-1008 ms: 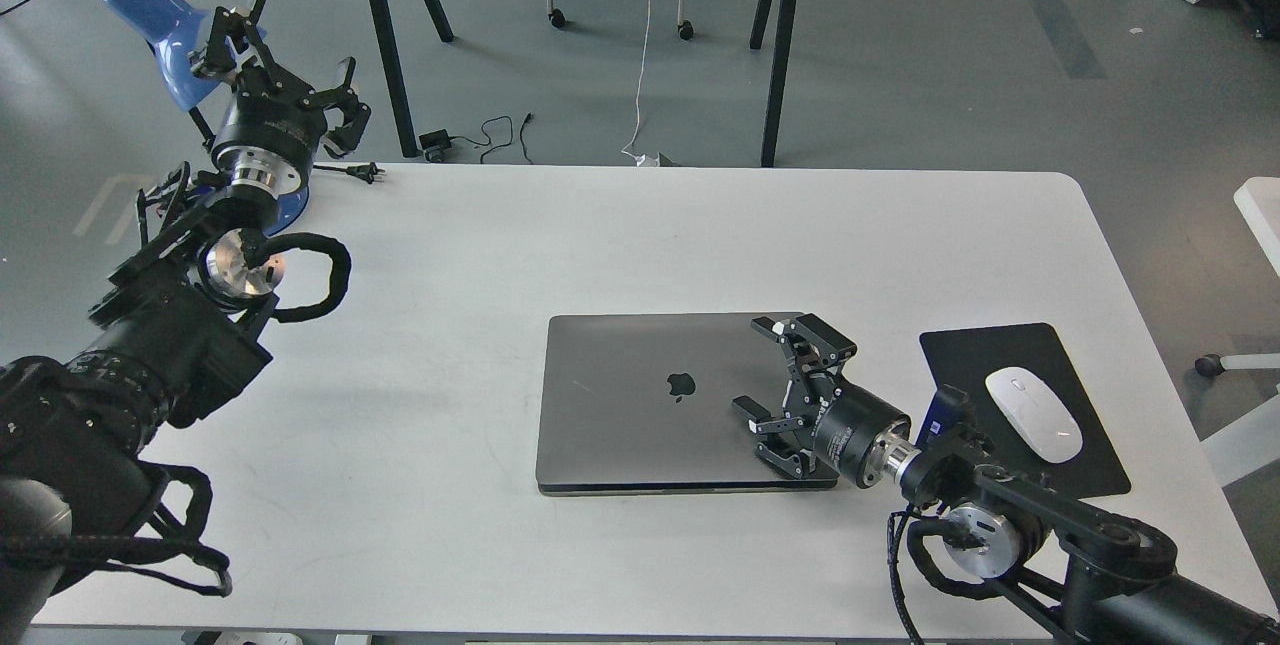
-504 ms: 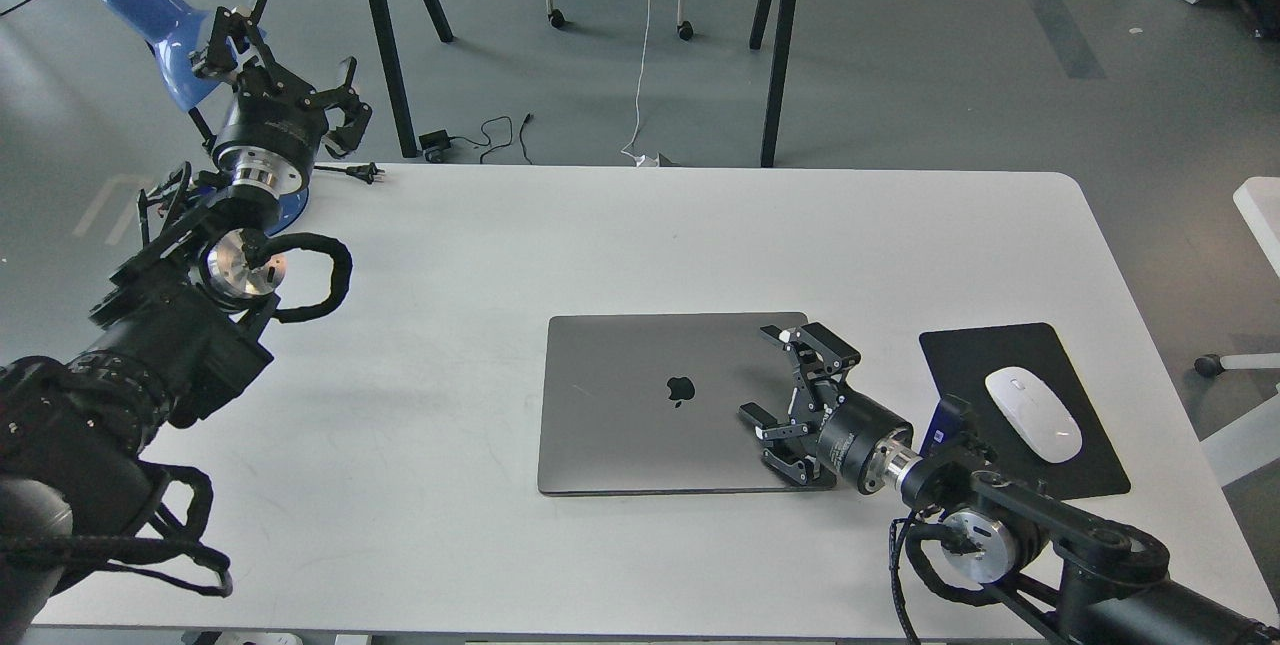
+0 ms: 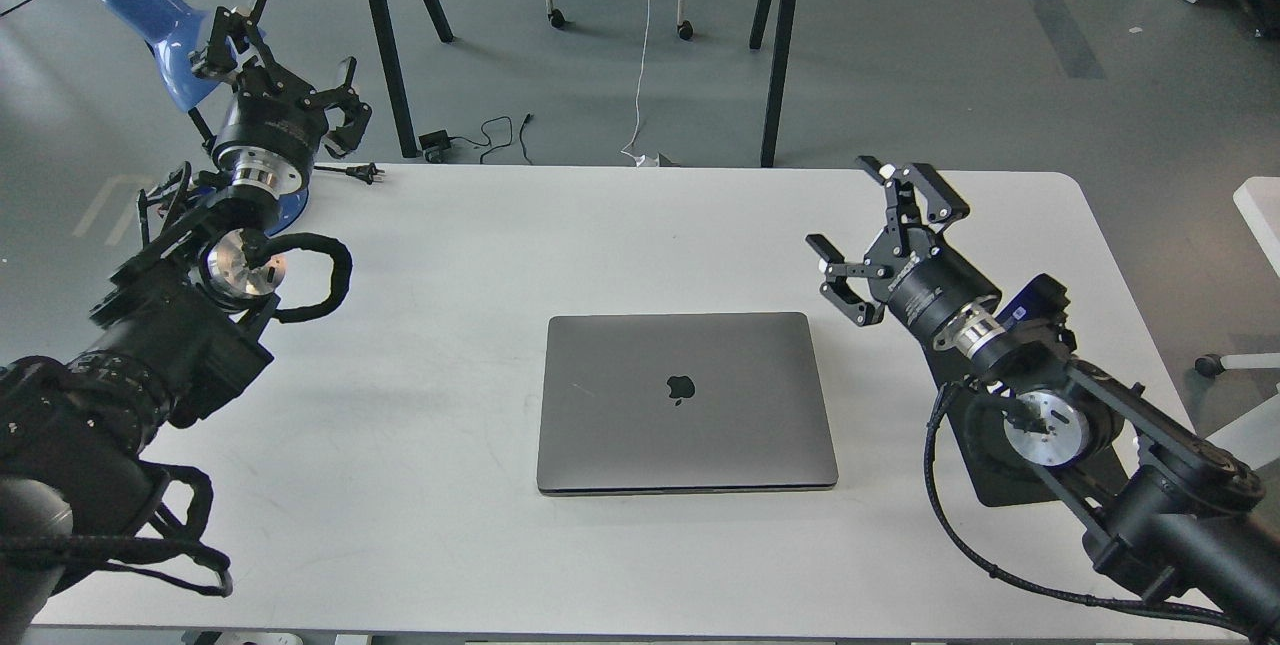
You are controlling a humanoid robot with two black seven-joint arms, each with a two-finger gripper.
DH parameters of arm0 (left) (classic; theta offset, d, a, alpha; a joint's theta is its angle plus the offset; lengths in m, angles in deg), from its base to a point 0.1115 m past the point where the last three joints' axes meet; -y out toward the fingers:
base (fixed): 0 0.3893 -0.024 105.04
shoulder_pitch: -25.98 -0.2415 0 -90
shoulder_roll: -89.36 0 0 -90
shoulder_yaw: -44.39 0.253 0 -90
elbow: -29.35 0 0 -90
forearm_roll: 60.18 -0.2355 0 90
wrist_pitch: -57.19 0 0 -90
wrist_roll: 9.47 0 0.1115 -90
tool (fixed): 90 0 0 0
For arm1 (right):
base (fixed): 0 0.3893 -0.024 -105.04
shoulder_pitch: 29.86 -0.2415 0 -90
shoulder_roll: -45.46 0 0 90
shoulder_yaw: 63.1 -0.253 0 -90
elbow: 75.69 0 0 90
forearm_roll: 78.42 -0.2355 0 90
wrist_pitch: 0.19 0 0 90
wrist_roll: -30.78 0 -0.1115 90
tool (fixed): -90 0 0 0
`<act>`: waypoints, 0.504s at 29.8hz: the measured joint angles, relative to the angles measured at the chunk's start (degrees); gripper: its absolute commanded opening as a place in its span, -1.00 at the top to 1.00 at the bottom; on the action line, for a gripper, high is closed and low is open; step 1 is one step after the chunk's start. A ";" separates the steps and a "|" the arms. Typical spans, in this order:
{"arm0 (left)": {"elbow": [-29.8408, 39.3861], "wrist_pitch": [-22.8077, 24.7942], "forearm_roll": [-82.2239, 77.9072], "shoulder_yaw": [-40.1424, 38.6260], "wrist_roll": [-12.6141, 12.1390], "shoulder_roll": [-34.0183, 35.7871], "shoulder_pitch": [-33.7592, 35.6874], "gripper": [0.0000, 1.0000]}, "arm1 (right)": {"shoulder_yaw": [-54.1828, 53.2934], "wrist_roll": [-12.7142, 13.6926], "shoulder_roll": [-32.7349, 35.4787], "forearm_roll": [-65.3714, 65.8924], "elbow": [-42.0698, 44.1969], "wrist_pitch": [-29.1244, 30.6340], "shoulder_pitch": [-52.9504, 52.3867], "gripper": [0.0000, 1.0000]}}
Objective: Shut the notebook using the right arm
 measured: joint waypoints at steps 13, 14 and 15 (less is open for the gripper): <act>-0.02 0.00 0.16 -0.03 -0.29 -0.01 0.00 -1.00 | -10.73 1.38 -0.55 -15.85 23.22 4.55 -13.17 -1.00; 0.00 0.00 0.16 -0.03 -0.29 -0.02 0.00 -1.00 | -10.55 1.69 -0.57 -17.38 24.63 5.33 -13.77 -1.00; 0.01 0.00 0.17 -0.03 -0.29 -0.02 0.00 -1.00 | -10.39 2.09 -0.61 -18.39 25.51 5.79 -14.11 -1.00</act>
